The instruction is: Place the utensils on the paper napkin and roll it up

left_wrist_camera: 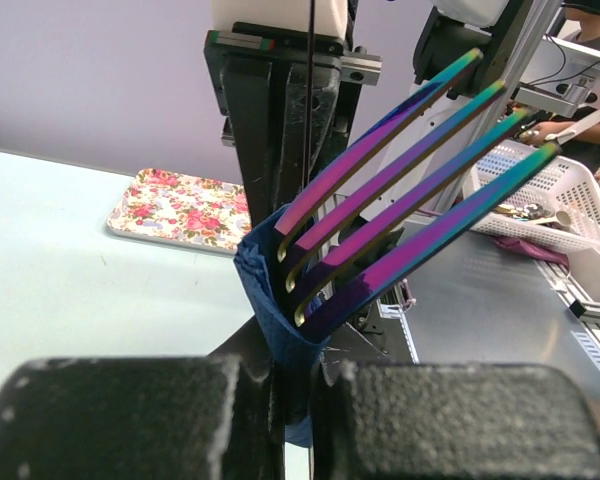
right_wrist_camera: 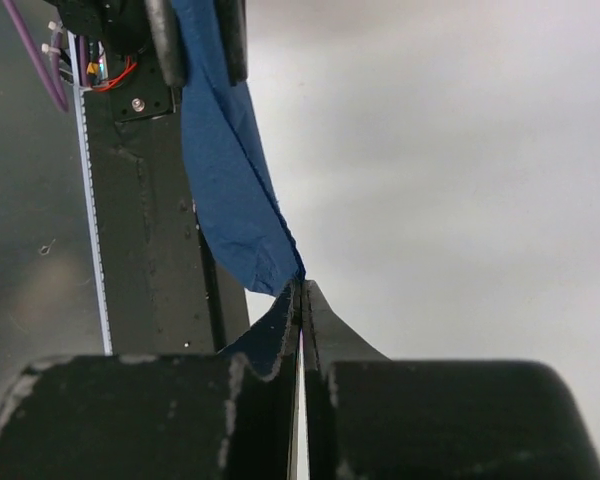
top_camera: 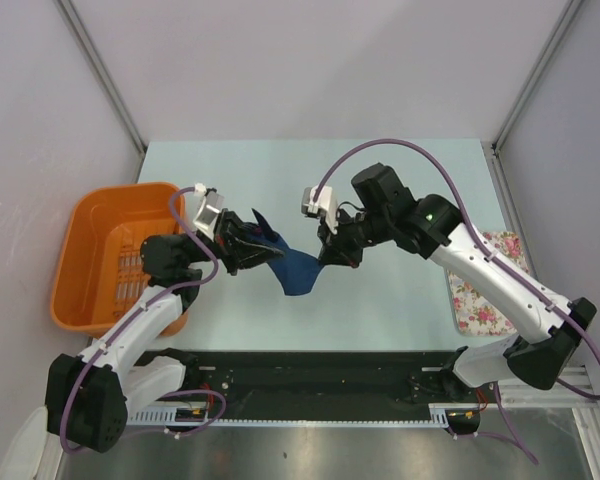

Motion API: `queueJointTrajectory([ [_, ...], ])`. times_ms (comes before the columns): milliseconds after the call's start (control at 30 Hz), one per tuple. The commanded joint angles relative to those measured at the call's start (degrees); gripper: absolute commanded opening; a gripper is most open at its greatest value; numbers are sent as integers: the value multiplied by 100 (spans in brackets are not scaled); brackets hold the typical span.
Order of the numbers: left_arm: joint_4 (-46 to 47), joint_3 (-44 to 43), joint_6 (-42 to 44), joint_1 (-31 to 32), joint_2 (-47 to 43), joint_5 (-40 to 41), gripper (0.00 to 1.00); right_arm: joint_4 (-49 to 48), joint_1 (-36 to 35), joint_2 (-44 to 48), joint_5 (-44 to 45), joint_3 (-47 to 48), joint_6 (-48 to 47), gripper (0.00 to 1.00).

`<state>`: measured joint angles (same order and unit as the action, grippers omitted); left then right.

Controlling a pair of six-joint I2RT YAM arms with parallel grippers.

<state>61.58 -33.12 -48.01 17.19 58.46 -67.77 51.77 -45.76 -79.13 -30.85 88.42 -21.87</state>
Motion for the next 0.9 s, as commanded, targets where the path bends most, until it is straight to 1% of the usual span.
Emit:
queueJointTrajectory([
  [0,451,-361,-183,38,-89,71,0,-297,67,-84,114,131,-204,0],
  [267,530,-493,-297,214,-80,88,0,-1273,58,-147,264,-246,-125,0],
  [300,539,-528,-305,232,-71,114,0,-1527,-11,-146,264,-368,-107,0],
  [500,504,-607,-253,408,-27,203,0,-2336,-363,-164,202,-598,139,0],
  [600,416,-599,-183,417,-36,308,0,-2601,-434,-111,167,-747,332,0],
  [700,171,-546,-95,417,-89,536,0,-2681,-390,-67,342,-827,525,0],
  [733,-39,-520,-69,399,-106,606,0,-2672,-312,-76,378,-827,595,0],
  [767,-180,-502,-33,382,-115,711,0,-2628,-146,-76,474,-766,761,4],
  [833,-908,-554,334,373,-168,992,0,-2392,110,-93,554,-669,894,13],
  [867,-1259,-607,527,373,-255,1141,0,-2278,407,-102,632,-512,973,25],
])
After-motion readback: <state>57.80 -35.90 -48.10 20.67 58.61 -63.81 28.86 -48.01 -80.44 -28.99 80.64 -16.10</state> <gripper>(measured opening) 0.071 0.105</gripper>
